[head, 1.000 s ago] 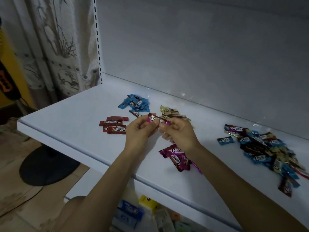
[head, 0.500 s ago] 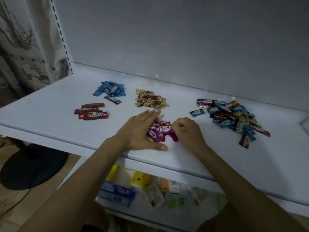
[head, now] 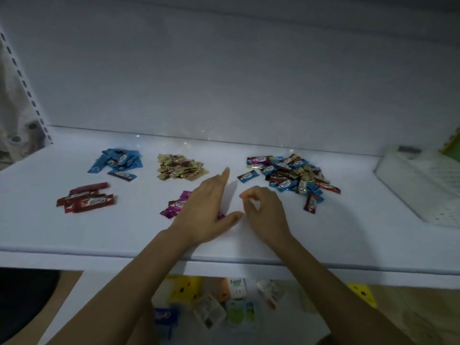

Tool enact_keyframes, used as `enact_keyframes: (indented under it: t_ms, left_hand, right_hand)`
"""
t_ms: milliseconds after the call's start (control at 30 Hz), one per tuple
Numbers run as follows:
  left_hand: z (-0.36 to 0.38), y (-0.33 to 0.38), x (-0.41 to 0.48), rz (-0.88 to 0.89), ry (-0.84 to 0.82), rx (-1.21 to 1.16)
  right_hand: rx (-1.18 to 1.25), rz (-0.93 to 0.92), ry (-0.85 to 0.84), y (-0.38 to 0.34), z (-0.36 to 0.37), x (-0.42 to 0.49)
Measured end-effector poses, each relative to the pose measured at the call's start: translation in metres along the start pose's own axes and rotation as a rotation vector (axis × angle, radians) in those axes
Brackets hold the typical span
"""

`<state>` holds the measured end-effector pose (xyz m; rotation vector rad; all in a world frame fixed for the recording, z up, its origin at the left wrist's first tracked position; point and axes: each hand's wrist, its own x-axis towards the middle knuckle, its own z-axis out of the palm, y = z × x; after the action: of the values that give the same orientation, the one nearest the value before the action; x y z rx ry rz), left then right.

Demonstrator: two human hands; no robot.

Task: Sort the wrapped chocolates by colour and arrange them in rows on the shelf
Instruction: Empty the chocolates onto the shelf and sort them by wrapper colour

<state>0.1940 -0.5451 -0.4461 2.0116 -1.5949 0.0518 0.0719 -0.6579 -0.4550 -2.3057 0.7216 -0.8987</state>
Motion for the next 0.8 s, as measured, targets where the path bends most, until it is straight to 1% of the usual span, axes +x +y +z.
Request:
enact_keyframes:
  t_ms: [100, 167, 233, 300, 333, 400, 467, 567, 633, 700, 800]
  left_hand:
    - [0.022, 0.031, 0.023, 0.001, -0.081, -0.013]
    - [0.041, 0.047, 0.041, -0.068, -0.119, -0.024]
    - [0.062, 0.056, 0.056, -0.138, -0.155, -0.025]
    - [0.072, 0.061, 0.067, -0.153, -0.207, 0.051]
    - [0.074, 0.059, 0.071, -0.155, -0.211, 0.074]
    - [0.074, 0.052, 0.079, -0.172, -0.162, 0.111]
    - [0.072, 0.048, 0.087, -0.202, -0.118, 0.141]
    - [0.072, 0.049, 0.100, -0.273, -0.185, 0.165]
    - [0.071, 0.053, 0.111, -0.308, -0.236, 0.170]
    - [0.074, 0.054, 0.122, -0.336, -0.256, 0.189]
    - [0.088, 0.054, 0.135, -0.392, -0.282, 0.205]
  right_hand:
    - [-0.202, 0.028, 0.104, 0.035, -0.036, 0.010]
    - [-0.402, 0.091, 0.137, 0.062, -0.057, 0.023]
    - [-0.557, 0.161, 0.096, 0.089, -0.071, 0.035]
    - [-0.611, 0.248, -0.013, 0.110, -0.075, 0.053]
    - [-0.618, 0.257, -0.072, 0.118, -0.073, 0.061]
    - [-0.607, 0.229, -0.152, 0.126, -0.066, 0.074]
    - [-0.588, 0.201, -0.174, 0.128, -0.060, 0.080]
    - [-0.586, 0.163, -0.125, 0.128, -0.058, 0.076]
    - [-0.559, 0.166, -0.121, 0.128, -0.059, 0.075]
    - [-0.464, 0.178, -0.105, 0.129, -0.058, 0.077]
    - [-0.259, 0.184, -0.017, 0.131, -0.059, 0.077]
